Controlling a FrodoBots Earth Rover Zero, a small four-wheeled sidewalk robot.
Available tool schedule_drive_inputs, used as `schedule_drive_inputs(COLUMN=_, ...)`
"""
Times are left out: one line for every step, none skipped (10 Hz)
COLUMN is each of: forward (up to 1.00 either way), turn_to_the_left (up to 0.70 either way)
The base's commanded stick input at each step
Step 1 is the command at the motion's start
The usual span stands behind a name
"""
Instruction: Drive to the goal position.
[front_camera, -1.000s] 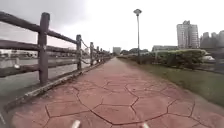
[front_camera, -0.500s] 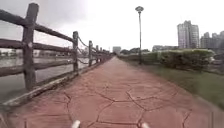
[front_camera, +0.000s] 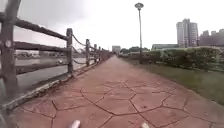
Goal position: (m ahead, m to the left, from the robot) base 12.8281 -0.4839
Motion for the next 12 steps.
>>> schedule_drive_inputs(forward=0.70, turn_to_the_left=0.00)
schedule_drive_inputs(forward=0.70, turn_to_the_left=0.00)
schedule_drive_inputs(forward=0.70, turn_to_the_left=0.00)
schedule_drive_inputs(forward=0.70, turn_to_the_left=0.00)
schedule_drive_inputs(forward=0.70, turn_to_the_left=0.00)
schedule_drive_inputs(forward=0.70, turn_to_the_left=0.00)
schedule_drive_inputs(forward=0.70, turn_to_the_left=0.00)
schedule_drive_inputs(forward=0.70, turn_to_the_left=0.00)
schedule_drive_inputs(forward=0.70, turn_to_the_left=0.00)
schedule_drive_inputs(forward=0.70, turn_to_the_left=0.00)
schedule_drive_inputs(forward=0.70, turn_to_the_left=0.00)
schedule_drive_inputs(forward=0.70, turn_to_the_left=0.00)
